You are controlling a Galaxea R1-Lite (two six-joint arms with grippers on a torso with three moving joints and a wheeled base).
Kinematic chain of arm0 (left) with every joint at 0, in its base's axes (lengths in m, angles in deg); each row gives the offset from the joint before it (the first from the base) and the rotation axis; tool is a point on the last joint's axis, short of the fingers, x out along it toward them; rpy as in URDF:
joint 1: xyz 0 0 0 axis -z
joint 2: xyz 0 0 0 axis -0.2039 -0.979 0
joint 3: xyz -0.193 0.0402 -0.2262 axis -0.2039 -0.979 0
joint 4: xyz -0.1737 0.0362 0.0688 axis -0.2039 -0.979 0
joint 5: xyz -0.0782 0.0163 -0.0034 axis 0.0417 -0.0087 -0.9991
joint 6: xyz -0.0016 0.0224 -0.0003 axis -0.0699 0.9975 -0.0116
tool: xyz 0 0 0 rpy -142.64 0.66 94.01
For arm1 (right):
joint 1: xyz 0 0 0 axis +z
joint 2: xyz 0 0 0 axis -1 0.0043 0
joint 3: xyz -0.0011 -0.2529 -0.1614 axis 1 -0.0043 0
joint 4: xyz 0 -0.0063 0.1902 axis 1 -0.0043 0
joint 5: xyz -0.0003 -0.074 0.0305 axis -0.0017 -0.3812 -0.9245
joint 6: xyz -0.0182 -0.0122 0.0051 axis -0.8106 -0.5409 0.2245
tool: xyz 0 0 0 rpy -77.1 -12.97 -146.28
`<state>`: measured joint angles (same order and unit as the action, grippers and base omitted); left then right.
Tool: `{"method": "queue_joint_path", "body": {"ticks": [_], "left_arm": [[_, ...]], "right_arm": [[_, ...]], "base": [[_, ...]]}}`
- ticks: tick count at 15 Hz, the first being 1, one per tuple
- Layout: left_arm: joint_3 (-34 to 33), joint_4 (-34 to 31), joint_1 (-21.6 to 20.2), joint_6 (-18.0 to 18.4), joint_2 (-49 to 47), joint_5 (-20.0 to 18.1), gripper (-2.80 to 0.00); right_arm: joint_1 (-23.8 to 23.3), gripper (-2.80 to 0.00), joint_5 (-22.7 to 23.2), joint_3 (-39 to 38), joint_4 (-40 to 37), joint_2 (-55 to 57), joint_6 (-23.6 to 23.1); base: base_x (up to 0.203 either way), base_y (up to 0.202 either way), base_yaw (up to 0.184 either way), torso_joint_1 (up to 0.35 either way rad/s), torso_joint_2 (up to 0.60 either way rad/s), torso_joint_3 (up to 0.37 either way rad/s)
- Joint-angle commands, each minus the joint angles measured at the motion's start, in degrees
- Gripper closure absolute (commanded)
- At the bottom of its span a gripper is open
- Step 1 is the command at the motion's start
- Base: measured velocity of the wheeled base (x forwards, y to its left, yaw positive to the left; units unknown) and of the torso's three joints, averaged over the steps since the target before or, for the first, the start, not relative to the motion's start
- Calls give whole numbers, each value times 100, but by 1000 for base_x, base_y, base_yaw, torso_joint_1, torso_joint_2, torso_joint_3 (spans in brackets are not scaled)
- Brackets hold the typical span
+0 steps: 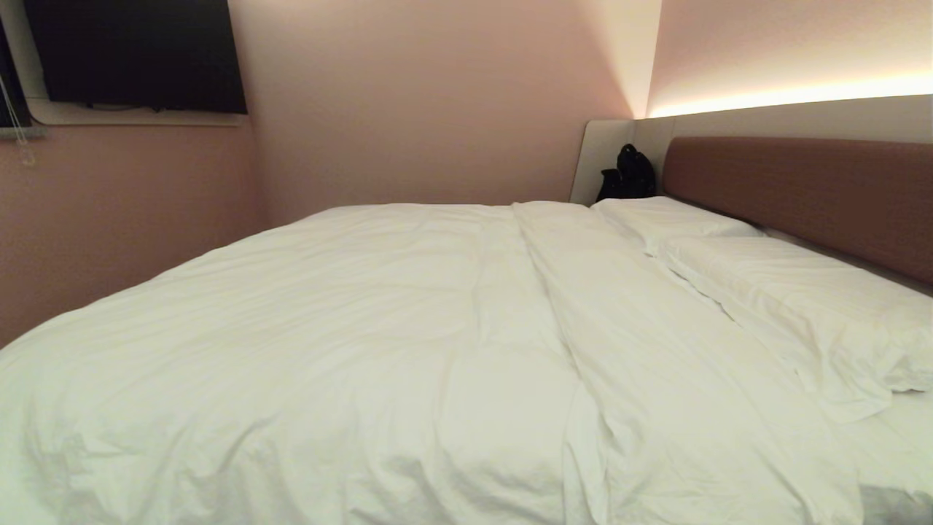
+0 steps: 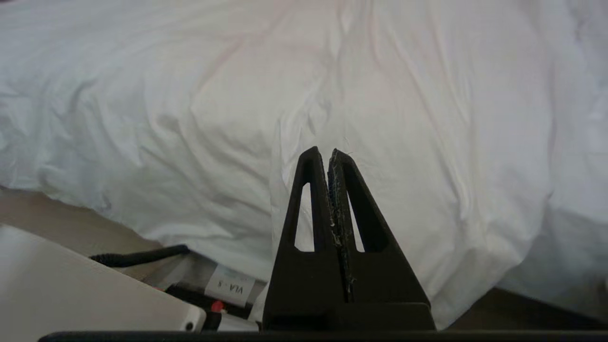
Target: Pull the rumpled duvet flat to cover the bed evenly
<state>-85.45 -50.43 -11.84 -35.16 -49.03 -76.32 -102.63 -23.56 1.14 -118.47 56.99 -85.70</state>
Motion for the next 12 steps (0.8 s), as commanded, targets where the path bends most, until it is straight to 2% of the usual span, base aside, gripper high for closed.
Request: {"method": "queue_joint_path", "body": {"ticks": [1, 4, 5, 7, 8, 9, 10, 12], "left_arm": [[1, -1, -1, 2, 1, 0, 0], [1, -1, -1, 2, 1, 0, 0], [1, -1, -1, 2, 1, 0, 0], [1, -1, -1, 2, 1, 0, 0], [1, -1, -1, 2, 1, 0, 0], [1, -1, -1, 2, 9, 0, 0], [1, -1, -1, 2, 1, 0, 0], [1, -1, -1, 2, 1, 0, 0]], "right_arm": [[190, 0, -257, 158, -38, -741, 54], [337, 0, -844, 630, -10, -870, 206], [402, 0, -891, 727, 23, -876, 209], [710, 0, -1015, 856, 47, -869, 167], [1104, 0, -1301, 928, 35, -878, 149], [1372, 0, -1699, 944, 21, -920, 144], [1444, 0, -1905, 783, 27, -1064, 147], [1362, 0, -1943, 388, 44, -1489, 149]], "base": [[0, 0, 0, 0, 0, 0], [0, 0, 0, 0, 0, 0], [0, 0, 0, 0, 0, 0], [0, 0, 0, 0, 0, 0], [0, 0, 0, 0, 0, 0], [0, 0, 0, 0, 0, 0], [0, 0, 0, 0, 0, 0], [0, 0, 0, 0, 0, 0]]}}
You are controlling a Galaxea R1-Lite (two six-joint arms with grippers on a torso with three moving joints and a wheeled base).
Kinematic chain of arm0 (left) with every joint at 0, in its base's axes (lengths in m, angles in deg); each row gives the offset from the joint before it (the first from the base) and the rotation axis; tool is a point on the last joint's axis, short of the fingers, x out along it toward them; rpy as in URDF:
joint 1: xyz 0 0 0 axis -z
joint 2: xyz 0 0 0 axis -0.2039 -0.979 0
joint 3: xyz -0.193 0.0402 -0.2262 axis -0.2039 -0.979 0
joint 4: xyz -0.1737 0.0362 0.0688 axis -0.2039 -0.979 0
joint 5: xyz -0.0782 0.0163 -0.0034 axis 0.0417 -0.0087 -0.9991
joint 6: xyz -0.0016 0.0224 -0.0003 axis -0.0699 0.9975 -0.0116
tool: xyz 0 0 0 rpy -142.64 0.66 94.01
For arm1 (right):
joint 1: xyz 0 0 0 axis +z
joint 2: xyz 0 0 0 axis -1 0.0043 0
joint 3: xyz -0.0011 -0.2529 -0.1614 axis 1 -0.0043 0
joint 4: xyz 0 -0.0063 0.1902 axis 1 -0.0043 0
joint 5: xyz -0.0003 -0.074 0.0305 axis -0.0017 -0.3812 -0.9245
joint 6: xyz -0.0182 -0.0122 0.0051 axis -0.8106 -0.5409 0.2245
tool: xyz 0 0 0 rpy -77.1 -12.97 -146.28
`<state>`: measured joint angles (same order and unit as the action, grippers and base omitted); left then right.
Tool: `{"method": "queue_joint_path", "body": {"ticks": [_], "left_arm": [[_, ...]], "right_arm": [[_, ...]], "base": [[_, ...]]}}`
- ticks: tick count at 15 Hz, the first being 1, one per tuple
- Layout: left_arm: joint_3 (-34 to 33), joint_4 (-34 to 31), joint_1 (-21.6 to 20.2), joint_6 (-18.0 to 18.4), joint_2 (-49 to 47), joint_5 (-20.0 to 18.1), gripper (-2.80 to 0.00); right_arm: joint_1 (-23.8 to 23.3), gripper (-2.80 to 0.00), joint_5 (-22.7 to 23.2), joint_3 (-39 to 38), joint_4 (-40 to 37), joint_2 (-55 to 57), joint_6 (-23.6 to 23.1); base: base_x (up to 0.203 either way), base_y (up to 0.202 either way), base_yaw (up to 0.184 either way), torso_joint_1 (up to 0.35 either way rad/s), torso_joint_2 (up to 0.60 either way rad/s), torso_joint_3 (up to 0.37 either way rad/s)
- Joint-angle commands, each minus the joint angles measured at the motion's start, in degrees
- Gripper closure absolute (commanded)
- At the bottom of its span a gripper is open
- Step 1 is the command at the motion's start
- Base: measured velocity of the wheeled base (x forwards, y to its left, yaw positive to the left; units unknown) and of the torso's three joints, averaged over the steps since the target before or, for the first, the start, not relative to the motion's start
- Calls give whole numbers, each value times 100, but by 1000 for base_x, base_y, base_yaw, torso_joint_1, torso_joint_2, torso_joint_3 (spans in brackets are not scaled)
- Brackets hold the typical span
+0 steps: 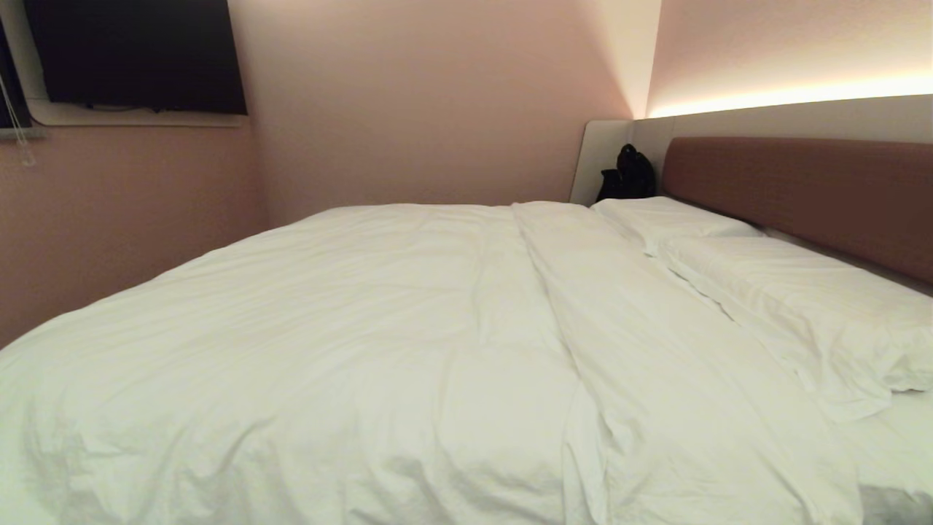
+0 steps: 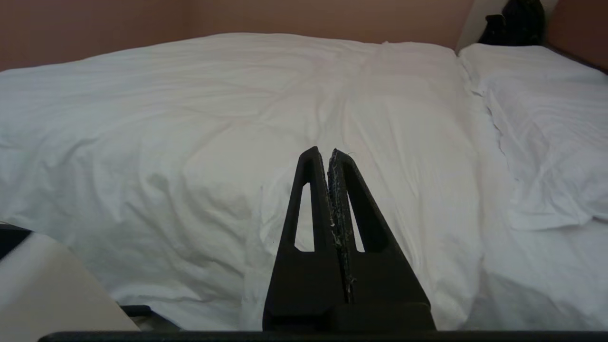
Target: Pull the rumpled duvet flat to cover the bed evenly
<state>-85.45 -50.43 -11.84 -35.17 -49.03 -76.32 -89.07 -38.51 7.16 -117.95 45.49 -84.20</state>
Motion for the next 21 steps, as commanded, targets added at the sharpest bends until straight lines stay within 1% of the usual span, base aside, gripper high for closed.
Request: {"method": "queue_joint_path", "body": {"ticks": [1, 3, 4, 5, 6, 8, 9, 11, 13, 15, 17, 21], "left_arm": [[1, -1, -1, 3, 1, 0, 0], [1, -1, -1, 3, 1, 0, 0], [1, -1, -1, 3, 1, 0, 0], [1, -1, -1, 3, 1, 0, 0], [1, -1, -1, 3, 3, 0, 0], [1, -1, -1, 3, 3, 0, 0], [1, -1, -1, 3, 1, 0, 0], [1, -1, -1, 3, 1, 0, 0], [1, -1, -1, 3, 1, 0, 0], [1, -1, -1, 3, 1, 0, 0], [1, -1, -1, 3, 1, 0, 0], [1, -1, -1, 3, 1, 0, 0]], "right_arm": [[-37, 0, -458, -378, -1, -600, -8], [-75, 0, -521, -587, 4, -1007, -24], [-81, 0, -703, -715, 8, -1236, -35], [-85, 0, -989, -838, 28, -1293, -59], [-86, 0, -1061, -952, 160, -1293, -57], [-86, 0, -1135, -1300, 659, -1293, -56], [-86, 0, -1143, -1568, 1048, -1293, -66], [-86, 0, -1220, -2602, 2222, -1293, -212], [-86, 0, -1368, -3338, 2902, -1293, -496], [-86, 0, -1417, -3828, 3028, -1293, -606], [-82, 0, -1444, -4206, 3056, -1292, -621], [-86, 0, -1391, -4295, 2914, -1293, -581]], "base": [[0, 0, 0, 0, 0, 0], [0, 0, 0, 0, 0, 0], [0, 0, 0, 0, 0, 0], [0, 0, 0, 0, 0, 0], [0, 0, 0, 0, 0, 0], [0, 0, 0, 0, 0, 0], [0, 0, 0, 0, 0, 0], [0, 0, 0, 0, 0, 0], [0, 0, 0, 0, 0, 0], [0, 0, 0, 0, 0, 0], [0, 0, 0, 0, 0, 0], [0, 0, 0, 0, 0, 0]]}}
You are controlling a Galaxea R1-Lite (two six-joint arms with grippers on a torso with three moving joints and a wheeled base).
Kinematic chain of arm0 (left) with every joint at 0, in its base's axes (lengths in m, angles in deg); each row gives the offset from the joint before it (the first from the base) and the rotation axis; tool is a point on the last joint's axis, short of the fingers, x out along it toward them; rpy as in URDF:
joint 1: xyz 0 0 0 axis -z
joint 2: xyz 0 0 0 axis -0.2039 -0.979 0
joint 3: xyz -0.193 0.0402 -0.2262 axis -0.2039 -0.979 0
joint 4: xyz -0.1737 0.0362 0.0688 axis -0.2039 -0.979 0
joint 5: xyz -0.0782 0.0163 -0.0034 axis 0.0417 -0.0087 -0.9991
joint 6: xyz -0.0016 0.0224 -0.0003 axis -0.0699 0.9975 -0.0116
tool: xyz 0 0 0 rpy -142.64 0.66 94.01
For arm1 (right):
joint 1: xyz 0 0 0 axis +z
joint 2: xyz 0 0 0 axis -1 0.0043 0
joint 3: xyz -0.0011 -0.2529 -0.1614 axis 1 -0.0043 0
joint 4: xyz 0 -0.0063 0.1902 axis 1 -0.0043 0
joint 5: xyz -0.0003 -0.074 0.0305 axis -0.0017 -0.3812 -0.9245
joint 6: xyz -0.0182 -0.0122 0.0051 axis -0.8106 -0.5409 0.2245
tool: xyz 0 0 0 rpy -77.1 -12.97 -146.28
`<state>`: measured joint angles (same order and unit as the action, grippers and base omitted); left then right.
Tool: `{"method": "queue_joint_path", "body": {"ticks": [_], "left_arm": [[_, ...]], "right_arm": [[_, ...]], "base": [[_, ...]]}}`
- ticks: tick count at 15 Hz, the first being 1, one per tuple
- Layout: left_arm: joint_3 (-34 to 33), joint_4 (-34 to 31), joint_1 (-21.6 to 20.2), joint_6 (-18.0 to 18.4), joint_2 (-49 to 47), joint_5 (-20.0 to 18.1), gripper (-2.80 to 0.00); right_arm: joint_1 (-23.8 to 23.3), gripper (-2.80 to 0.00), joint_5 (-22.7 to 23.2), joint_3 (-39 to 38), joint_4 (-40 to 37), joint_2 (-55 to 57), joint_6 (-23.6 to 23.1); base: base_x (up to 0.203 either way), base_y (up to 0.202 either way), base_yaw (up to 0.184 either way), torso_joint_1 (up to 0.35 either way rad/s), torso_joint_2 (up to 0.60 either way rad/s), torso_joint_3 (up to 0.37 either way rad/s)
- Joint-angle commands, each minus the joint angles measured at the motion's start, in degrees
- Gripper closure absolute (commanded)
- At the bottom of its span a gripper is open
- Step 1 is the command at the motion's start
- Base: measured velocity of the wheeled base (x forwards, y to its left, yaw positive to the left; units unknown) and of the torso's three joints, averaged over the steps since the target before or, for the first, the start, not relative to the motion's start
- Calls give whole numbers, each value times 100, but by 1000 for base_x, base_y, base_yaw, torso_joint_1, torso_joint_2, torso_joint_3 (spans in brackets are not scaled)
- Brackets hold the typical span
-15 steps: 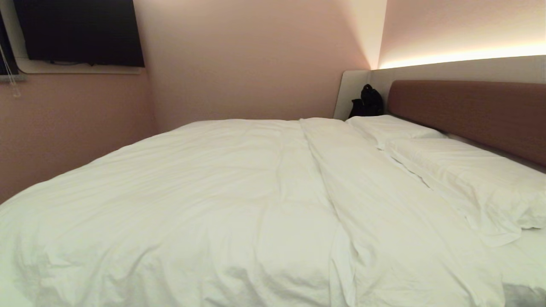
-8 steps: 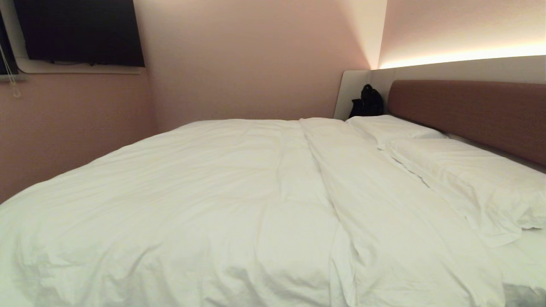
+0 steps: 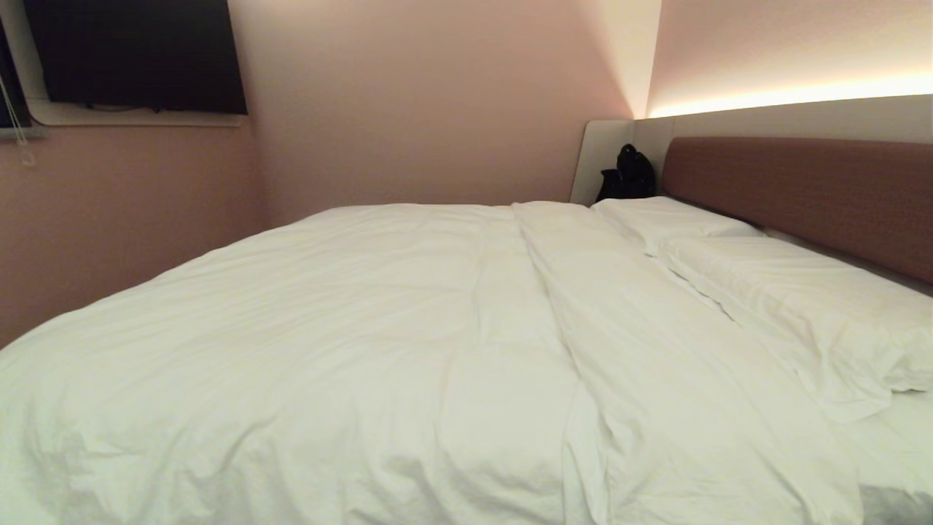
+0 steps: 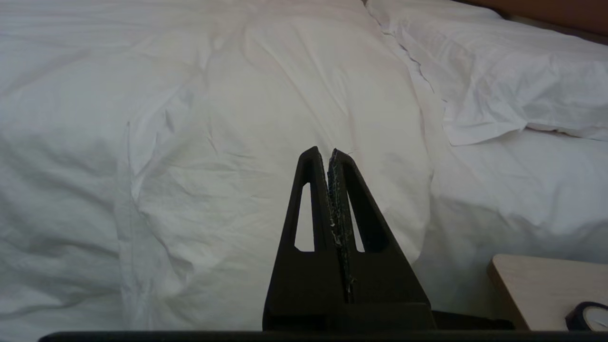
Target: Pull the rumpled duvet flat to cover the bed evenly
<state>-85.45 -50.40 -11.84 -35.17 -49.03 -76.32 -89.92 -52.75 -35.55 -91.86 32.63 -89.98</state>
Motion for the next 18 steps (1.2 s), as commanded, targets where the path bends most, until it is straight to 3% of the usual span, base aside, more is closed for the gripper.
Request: {"method": "queue_joint_path", "body": {"ticks": [1, 6, 18], "left_arm": [[1, -4, -1, 4, 1, 0, 0], [1, -4, -1, 4, 1, 0, 0], [1, -4, -1, 38, 1, 7, 0]], "right_arm": [[-1, 0, 41, -33, 306, -7, -3], [8, 0, -11, -24, 304, -7, 378], [8, 0, -21, -24, 306, -7, 393]], "base": [[0, 0, 0, 0, 0, 0], [0, 0, 0, 0, 0, 0], [0, 0, 0, 0, 0, 0]]}}
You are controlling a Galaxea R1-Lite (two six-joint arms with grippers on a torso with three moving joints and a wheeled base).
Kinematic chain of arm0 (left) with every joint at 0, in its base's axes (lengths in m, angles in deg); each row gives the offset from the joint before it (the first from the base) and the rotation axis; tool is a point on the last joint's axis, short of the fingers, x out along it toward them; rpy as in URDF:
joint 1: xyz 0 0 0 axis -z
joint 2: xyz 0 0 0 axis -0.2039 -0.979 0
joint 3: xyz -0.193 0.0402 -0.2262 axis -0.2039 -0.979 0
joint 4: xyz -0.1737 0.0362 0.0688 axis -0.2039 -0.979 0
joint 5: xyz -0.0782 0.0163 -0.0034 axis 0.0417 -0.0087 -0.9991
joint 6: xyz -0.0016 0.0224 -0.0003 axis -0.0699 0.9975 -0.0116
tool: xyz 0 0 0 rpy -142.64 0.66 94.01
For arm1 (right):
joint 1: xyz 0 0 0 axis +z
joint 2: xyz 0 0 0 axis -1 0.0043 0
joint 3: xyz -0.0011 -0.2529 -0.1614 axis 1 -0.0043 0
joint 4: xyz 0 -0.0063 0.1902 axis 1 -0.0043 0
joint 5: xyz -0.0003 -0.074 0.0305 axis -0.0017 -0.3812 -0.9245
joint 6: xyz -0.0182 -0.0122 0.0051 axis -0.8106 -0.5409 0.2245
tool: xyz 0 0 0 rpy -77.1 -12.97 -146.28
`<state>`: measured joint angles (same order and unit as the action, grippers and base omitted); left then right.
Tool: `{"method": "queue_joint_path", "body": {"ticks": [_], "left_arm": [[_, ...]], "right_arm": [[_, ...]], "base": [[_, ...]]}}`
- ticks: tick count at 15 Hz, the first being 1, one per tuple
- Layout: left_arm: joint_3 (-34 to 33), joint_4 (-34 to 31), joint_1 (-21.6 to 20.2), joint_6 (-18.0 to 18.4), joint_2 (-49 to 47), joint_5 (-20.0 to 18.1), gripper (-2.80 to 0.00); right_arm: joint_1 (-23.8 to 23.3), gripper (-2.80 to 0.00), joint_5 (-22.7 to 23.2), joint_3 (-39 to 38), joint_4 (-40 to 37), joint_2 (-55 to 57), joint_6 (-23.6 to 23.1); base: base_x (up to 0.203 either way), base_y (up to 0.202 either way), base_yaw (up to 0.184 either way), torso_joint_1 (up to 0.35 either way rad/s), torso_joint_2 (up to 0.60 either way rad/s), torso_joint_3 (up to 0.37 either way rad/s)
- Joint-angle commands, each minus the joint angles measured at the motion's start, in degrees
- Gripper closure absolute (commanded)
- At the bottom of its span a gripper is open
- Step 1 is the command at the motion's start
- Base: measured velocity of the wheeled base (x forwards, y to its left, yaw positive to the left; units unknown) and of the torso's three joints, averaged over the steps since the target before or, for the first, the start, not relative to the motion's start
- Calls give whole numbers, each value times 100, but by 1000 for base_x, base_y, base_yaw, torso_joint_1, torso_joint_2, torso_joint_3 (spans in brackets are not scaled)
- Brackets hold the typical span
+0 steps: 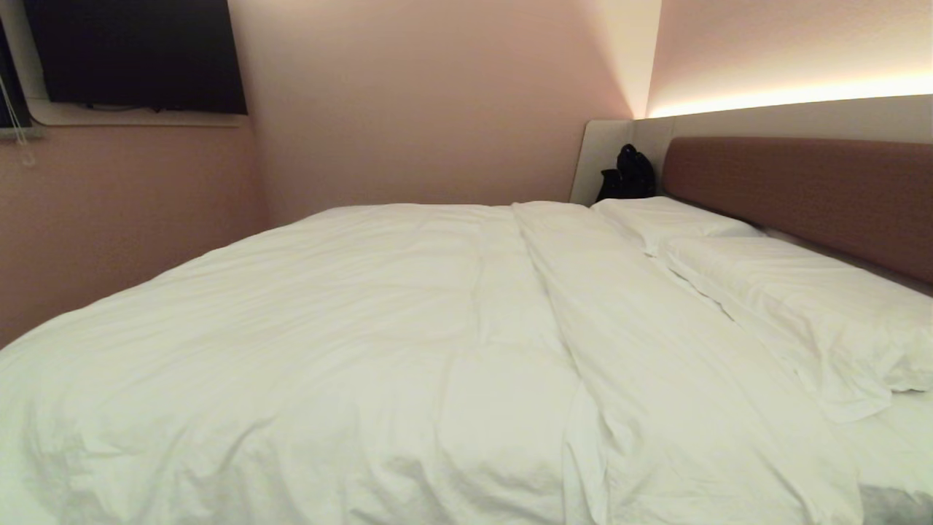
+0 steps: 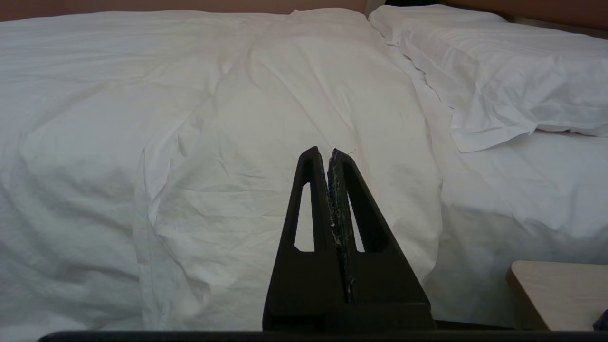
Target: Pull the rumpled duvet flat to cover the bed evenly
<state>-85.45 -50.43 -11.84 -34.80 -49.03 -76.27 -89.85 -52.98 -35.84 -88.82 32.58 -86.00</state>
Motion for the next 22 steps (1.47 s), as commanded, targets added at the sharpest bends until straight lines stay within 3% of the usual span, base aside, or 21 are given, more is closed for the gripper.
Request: {"method": "queue_joint_path", "body": {"ticks": [1, 4, 14, 22], "left_arm": [[9, -1, -1, 20, 1, -5, 0], [9, -10, -1, -15, 1, 4, 0], [1, -1, -1, -28, 1, -5, 0], [1, -1, -1, -42, 1, -5, 0]], "right_arm": [[1, 0, 2, -5, 2, -2, -5], [1, 0, 2, -2, 2, -2, -5], [1, 0, 2, 4, 2, -2, -5], [1, 0, 9, 4, 2, -2, -5]], "base": [[0, 0, 0, 0, 0, 0], [-27, 0, -1, 4, 2, 0], [-185, 0, 2, 2, 1, 1], [-8, 0, 0, -1, 0, 1]]}}
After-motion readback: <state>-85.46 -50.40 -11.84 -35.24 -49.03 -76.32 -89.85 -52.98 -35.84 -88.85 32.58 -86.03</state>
